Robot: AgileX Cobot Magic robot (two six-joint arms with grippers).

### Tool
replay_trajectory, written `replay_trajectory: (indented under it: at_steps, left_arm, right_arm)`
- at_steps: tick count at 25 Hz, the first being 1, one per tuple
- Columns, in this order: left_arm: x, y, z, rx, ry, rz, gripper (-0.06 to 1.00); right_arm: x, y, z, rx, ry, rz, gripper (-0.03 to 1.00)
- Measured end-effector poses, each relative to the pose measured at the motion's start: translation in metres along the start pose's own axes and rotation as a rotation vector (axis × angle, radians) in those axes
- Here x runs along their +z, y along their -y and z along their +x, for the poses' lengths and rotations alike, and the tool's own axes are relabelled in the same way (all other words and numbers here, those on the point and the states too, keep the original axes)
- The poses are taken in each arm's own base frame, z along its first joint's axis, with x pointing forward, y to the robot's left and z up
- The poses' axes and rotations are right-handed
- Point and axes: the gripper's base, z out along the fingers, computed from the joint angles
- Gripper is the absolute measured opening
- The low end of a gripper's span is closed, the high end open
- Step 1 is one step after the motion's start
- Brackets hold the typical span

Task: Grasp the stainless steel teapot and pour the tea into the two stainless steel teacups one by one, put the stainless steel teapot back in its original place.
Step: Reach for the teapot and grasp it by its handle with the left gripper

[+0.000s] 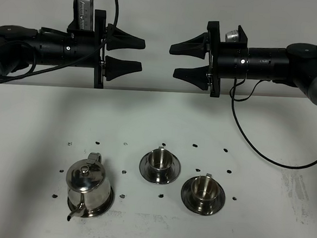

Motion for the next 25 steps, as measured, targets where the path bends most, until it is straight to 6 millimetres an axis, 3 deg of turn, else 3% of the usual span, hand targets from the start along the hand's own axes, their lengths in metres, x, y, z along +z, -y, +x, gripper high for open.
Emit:
replay_trajectory:
  at_steps: [11, 18, 22, 25]
  left_arm:
    - [0.0, 0.0, 0.0, 0.003, 0.0, -0.001, 0.56]
    - [-0.001, 0.0, -0.001, 0.038, 0.002, -0.001, 0.53]
    - [-0.01, 0.0, -0.005, 0.056, 0.02, -0.005, 0.48]
    - [-0.033, 0.009, -0.013, 0.1, 0.064, -0.011, 0.46]
  right_arm:
    - [0.0, 0.0, 0.0, -0.019, 0.0, 0.0, 0.56]
    - [-0.002, 0.001, -0.001, -0.142, 0.001, 0.008, 0.56]
    - [-0.016, 0.005, -0.008, -0.207, 0.024, 0.031, 0.55]
    - [-0.041, 0.006, -0.016, -0.268, 0.053, 0.097, 0.54]
